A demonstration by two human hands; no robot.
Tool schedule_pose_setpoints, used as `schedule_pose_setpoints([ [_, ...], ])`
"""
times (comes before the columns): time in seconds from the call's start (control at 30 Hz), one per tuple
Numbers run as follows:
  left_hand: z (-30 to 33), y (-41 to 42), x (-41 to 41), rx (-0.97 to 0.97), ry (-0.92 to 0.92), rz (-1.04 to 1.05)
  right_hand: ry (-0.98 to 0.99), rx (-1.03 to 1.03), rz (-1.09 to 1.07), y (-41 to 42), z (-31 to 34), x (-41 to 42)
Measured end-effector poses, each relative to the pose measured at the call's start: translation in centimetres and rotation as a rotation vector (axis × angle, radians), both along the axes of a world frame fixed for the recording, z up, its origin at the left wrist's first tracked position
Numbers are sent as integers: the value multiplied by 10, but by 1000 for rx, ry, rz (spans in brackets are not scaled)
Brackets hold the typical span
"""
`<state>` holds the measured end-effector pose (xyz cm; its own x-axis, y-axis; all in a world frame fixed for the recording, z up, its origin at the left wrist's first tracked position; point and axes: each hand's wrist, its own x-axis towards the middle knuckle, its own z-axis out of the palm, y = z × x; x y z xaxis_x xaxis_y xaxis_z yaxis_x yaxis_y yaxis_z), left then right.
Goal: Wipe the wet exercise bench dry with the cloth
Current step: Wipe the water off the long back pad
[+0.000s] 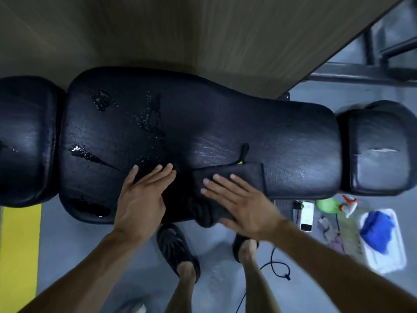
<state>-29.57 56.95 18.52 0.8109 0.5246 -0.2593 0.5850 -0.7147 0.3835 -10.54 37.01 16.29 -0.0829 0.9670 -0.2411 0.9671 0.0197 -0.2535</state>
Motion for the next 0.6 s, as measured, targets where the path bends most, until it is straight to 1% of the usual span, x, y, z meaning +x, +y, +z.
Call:
schedule_pose_setpoints([
  [0.03,-1,0,0,-4,-4,6,-13,-26,51,-8,3,30],
  [0.07,-2,0,1,-9,-3,13,-14,-54,1,-16,6,60],
  [0.1,-3,0,1,-12,4,18,-2,-59,-141,-23,9,88],
  [0.13,-3,-2,2,-14,11,22,17,-27,-342,-26,10,108],
  [0.17,-4,-4,2,-13,13,27,32,36,-589,-22,8,119],
  [0.23,-5,-8,1,-7,6,40,43,141,-1111,15,-4,107],
  [0.27,-4,-10,2,-9,5,49,25,166,-1281,41,-10,91],
  [0.3,-3,-12,3,-9,4,59,12,189,-1339,64,-13,72],
  [0.33,-3,-12,4,-10,6,69,9,222,-1274,81,-13,53],
  [0.37,-3,-12,5,-11,11,75,27,236,-1090,87,-12,32],
  [0.43,-2,-9,4,-13,26,86,66,181,-534,68,-10,-1],
  [0.47,-2,-8,5,-16,30,85,59,140,-294,51,-7,-5],
  [0.5,-2,-8,6,-18,29,87,63,100,-115,34,-5,4],
  [0.53,-3,-10,6,-15,21,94,82,74,-1,21,-4,23],
  [0.57,-3,-11,5,-10,12,107,101,49,51,13,-4,45],
  [0.6,-3,-13,5,-12,4,126,110,17,42,7,-2,69],
])
